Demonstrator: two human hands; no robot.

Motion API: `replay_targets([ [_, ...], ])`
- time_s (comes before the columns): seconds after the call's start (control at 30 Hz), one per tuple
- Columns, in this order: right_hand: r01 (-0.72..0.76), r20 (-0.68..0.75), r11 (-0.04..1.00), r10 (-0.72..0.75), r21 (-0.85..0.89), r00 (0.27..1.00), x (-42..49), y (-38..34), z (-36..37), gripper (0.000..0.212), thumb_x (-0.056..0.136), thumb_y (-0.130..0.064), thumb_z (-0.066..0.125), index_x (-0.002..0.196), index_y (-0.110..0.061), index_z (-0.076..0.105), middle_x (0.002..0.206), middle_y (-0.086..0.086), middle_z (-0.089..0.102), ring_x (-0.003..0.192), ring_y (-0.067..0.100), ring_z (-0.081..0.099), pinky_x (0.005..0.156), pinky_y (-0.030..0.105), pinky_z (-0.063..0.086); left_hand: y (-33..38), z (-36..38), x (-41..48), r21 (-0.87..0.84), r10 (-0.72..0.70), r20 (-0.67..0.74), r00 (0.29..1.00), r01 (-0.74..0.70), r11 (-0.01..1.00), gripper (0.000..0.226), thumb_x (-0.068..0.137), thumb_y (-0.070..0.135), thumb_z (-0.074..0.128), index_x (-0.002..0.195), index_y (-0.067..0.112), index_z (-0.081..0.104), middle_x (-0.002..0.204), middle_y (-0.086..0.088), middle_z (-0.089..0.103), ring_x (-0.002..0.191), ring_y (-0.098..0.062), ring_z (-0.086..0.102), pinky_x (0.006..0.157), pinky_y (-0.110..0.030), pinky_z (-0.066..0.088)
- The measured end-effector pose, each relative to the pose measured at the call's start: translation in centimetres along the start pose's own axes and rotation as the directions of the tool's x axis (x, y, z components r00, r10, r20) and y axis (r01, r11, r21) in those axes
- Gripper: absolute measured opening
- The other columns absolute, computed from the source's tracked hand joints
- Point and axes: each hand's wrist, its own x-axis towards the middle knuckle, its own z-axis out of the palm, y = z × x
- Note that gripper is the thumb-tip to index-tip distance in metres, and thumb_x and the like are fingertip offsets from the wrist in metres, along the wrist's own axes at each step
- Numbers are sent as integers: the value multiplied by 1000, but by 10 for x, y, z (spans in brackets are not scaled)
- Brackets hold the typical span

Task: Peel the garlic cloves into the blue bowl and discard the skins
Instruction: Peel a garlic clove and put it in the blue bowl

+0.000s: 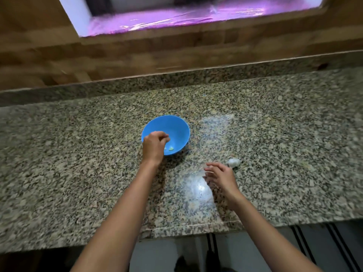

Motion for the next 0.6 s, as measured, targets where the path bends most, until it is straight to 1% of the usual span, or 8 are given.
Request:
replay_targets([
  [0.1,-59,-19,990,62,131,998,-4,0,-11,16,93,-3,48,97,-1,63,79,9,60,70,22,51,62,36,51,-16,15,26,171,-180,218,959,144,975,10,83,6,69,91,2,73,95,-14,71,96,-25,65,81,-27,45],
  [0.17,-78,-46,976,89,202,995,-4,4,-19,17,94,-2,47,101,3,61,77,9,60,63,18,51,52,22,47,-12,16,28,170,-204,212,956,170,971,12,85,6,67,94,2,73,97,-14,71,97,-25,65,84,-31,48],
  [0.3,-86,-137,942,137,324,981,-5,11,-39,18,94,-3,46,104,6,59,76,10,59,61,17,50,47,15,41,28,25,-7,-62,122,-41,992,-124,990,19,89,10,63,105,6,72,99,-6,73,90,-16,68,83,-27,52],
  [0.37,-80,-240,942,164,327,957,-3,17,-52,19,94,-4,47,105,5,59,76,9,60,61,16,52,51,18,45,54,57,-38,-134,269,178,947,-247,960,27,88,18,66,114,12,69,110,-4,69,100,-15,65,89,-27,51],
  [0.43,-55,-329,944,168,326,929,1,19,-66,22,94,-5,45,111,2,58,79,9,60,64,17,55,56,21,47,73,101,-62,-82,298,534,791,-302,950,50,85,31,69,132,19,56,136,-5,53,124,-18,51,104,-32,40],
  [0.47,-42,-349,948,156,315,924,3,18,-72,22,95,-6,44,112,-1,58,82,8,61,68,17,58,58,22,49,77,120,-70,-28,295,637,713,-360,932,59,85,35,68,138,21,48,146,-6,42,131,-20,43,107,-33,34],
  [0.53,-34,-358,961,135,273,924,6,13,-77,24,97,-8,41,116,-5,56,95,12,65,84,23,64,70,28,54,77,141,-75,15,332,655,679,-451,893,52,89,28,63,138,18,48,148,-8,38,131,-24,42,105,-30,34],
  [0.6,-40,-329,970,120,241,937,6,9,-76,27,99,-9,40,121,-4,54,114,22,61,102,33,62,84,37,53,64,144,-76,-66,342,552,760,-369,927,38,90,14,60,128,14,59,134,-6,54,119,-24,54,99,-27,40],
])
